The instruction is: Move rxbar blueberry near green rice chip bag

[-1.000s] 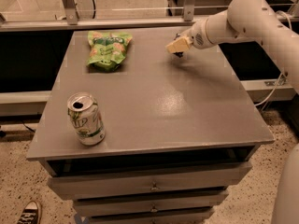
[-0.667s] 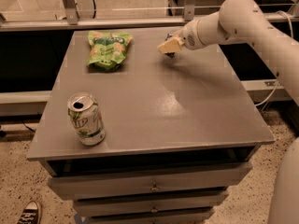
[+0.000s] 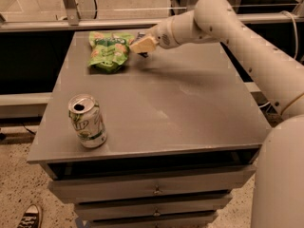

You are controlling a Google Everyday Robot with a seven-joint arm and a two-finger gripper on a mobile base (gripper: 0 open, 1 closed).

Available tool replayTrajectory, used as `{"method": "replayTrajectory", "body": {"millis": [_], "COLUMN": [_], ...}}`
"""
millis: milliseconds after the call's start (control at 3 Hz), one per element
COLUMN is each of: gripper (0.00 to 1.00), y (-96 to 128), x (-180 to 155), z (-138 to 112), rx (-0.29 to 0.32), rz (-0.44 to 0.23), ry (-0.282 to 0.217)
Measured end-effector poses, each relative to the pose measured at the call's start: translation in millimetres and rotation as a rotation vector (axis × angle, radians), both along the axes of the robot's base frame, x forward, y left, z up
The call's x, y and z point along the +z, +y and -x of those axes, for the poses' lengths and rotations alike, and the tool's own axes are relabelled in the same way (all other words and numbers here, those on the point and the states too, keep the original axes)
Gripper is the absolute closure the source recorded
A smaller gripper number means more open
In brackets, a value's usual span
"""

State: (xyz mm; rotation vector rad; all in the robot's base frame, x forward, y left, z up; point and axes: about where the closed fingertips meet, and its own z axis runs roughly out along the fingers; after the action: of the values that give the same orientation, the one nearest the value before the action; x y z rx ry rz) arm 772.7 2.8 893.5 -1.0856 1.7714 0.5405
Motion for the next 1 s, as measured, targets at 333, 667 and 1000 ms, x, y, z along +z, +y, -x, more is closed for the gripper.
{"method": "replayTrajectory", "body": {"millis": [333, 667, 1000], "gripper": [1.00, 1.00, 1.00], "y": [29.4, 29.9, 18.7], "x": [-1.6, -12.1, -21.3], "z": [10.1, 18.1, 22.0], "rx": [0.072, 0.085, 0.074], "rz": [-0.005, 0.020, 0.047], "ry": [0.024, 0.069, 0.100]}}
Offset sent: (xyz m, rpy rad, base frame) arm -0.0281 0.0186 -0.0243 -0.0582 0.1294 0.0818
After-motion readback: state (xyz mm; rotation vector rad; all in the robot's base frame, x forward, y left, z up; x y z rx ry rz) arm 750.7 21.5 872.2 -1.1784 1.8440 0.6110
